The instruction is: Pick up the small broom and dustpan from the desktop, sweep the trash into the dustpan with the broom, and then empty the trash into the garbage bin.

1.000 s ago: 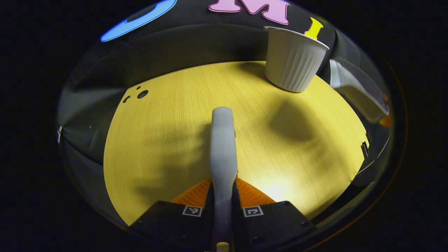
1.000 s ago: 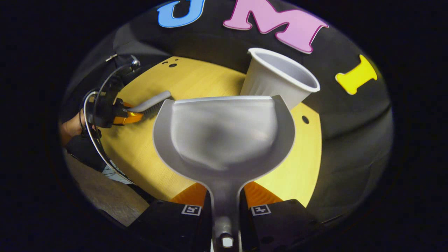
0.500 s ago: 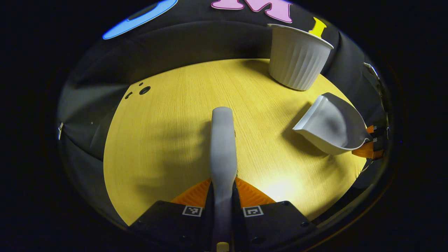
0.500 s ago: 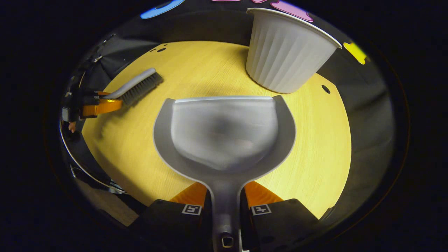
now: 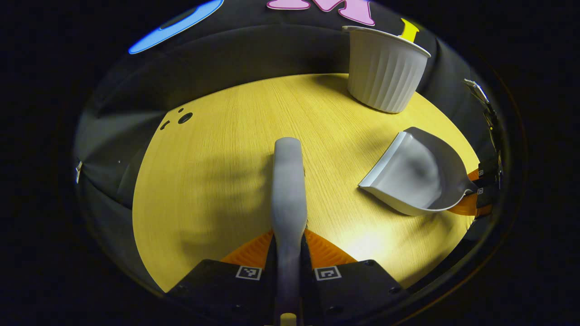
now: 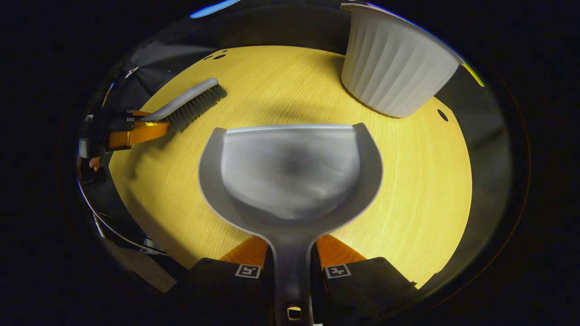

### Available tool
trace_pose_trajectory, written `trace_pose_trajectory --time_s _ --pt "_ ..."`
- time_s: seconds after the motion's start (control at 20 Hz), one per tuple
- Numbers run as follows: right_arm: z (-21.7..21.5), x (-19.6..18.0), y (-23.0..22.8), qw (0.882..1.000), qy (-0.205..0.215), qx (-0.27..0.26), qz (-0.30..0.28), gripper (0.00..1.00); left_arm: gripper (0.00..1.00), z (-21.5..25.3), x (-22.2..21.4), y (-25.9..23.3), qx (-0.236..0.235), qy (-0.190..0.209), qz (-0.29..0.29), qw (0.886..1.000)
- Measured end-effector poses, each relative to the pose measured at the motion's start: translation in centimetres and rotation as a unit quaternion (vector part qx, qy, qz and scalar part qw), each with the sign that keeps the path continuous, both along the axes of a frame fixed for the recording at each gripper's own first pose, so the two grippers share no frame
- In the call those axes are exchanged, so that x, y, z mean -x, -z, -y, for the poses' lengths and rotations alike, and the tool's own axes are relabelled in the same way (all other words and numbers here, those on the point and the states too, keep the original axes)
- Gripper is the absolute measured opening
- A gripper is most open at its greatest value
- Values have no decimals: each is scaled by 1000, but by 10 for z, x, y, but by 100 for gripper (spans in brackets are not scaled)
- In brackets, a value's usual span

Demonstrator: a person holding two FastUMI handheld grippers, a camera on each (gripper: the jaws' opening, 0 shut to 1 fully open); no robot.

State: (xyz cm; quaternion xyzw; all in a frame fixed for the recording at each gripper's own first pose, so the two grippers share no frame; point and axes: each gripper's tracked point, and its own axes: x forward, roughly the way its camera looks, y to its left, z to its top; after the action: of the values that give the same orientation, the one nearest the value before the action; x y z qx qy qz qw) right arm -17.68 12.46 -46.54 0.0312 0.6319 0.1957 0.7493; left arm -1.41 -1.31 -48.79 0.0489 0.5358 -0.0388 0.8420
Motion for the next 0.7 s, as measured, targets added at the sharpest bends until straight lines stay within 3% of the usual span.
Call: trace_pose_trajectory --time_s 0.3,0.35,0.45,0.5,0.55,0.6,0.7 --pt "-5 5 6 1000 11 1 -5 37 32 -3 4 2 -10 5 -16 1000" --pt "-5 4 4 1000 13 1 -6 44 35 -1 2 0 -7 9 -14 1000" --pt "-8 4 4 1000 17 -5 -6 39 36 2 1 -3 -11 18 -8 1000" --pt "-8 9 4 1000 14 -6 -11 39 40 2 0 -6 -15 24 -6 1000" --pt "-7 10 -1 1000 16 -6 -6 46 43 3 1 -8 -19 28 -4 999" --pt "-6 10 -3 1000 14 -7 -4 40 48 4 0 -11 -21 32 -2 999" --pt "-6 10 -6 1000 21 -10 0 42 54 5 1 -14 -23 33 -1 999"
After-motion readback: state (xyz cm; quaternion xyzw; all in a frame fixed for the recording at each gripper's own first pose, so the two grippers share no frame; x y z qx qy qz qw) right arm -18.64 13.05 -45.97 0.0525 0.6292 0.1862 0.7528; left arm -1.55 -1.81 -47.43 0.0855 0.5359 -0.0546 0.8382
